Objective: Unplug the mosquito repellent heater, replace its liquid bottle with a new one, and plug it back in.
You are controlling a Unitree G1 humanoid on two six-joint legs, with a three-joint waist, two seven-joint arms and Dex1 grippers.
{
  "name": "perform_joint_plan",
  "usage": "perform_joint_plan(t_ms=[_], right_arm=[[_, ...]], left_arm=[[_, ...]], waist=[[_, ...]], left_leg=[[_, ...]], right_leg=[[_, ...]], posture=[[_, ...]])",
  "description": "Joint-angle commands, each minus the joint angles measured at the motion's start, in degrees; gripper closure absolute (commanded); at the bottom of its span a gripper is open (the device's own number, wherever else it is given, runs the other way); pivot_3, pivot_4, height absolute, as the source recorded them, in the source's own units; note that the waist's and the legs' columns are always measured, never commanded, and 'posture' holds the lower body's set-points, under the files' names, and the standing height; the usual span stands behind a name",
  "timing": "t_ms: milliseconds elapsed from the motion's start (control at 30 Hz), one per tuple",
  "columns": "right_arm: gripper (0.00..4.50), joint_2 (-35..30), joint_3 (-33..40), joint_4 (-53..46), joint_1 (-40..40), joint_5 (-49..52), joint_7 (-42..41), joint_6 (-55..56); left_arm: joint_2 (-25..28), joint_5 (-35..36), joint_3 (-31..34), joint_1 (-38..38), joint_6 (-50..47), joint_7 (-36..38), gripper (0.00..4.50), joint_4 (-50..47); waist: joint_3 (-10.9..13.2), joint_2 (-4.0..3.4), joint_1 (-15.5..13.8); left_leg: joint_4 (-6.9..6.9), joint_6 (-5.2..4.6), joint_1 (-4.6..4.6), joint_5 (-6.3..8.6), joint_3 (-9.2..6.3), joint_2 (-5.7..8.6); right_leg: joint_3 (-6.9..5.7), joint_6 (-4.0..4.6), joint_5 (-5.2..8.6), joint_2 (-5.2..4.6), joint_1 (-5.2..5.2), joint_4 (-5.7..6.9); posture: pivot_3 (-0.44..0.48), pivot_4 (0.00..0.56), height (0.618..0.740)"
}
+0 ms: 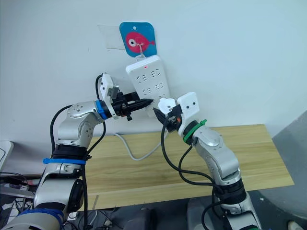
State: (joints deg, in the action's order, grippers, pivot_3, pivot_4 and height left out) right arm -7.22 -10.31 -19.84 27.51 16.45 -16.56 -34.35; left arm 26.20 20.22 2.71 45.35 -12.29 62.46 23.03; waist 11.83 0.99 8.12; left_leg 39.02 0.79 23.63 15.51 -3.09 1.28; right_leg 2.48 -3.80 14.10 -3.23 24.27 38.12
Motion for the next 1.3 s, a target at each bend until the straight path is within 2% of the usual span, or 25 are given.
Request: perform_joint_plan(t_ms=[33,1033,1300], right_arm=[[1.36,0.6,0.0,-0.4,1.5,-0.9,0.0,1.8],[1.36,2.7,-0.2,5.6,4.0,-6.1,-0.3,7.3],[1.36,3.8,-1.2,9.8,6.6,-7.8,-0.4,8.1]], left_arm=[[0.2,-0.2,-1.3,0.2,0.5,1.6,3.16,-1.6],[0.2,0.5,-1.6,-1.0,-0.6,1.9,3.16,-3.9],[-0.1,0.9,-2.0,-0.8,-1.5,2.7,3.16,-4.3]], waist=[[0.0,0.0,0.0],[0.0,-0.01,0.1],[-0.1,-0.01,0.3]], left_leg=[[0.0,0.0,0.0,0.0,0.0,0.0],[-0.01,0.02,-0.04,-0.01,0.01,0.0],[-0.01,0.03,-0.05,-0.02,0.02,0.0]], right_leg=[[0.0,0.0,0.0,0.0,0.0,0.0],[0.03,0.0,0.0,0.01,0.01,0.04],[0.04,0.0,0.0,0.01,0.01,0.06]], posture=[[-0.141,0.172,0.74],[-0.127,0.154,0.74],[-0.135,0.152,0.74]])
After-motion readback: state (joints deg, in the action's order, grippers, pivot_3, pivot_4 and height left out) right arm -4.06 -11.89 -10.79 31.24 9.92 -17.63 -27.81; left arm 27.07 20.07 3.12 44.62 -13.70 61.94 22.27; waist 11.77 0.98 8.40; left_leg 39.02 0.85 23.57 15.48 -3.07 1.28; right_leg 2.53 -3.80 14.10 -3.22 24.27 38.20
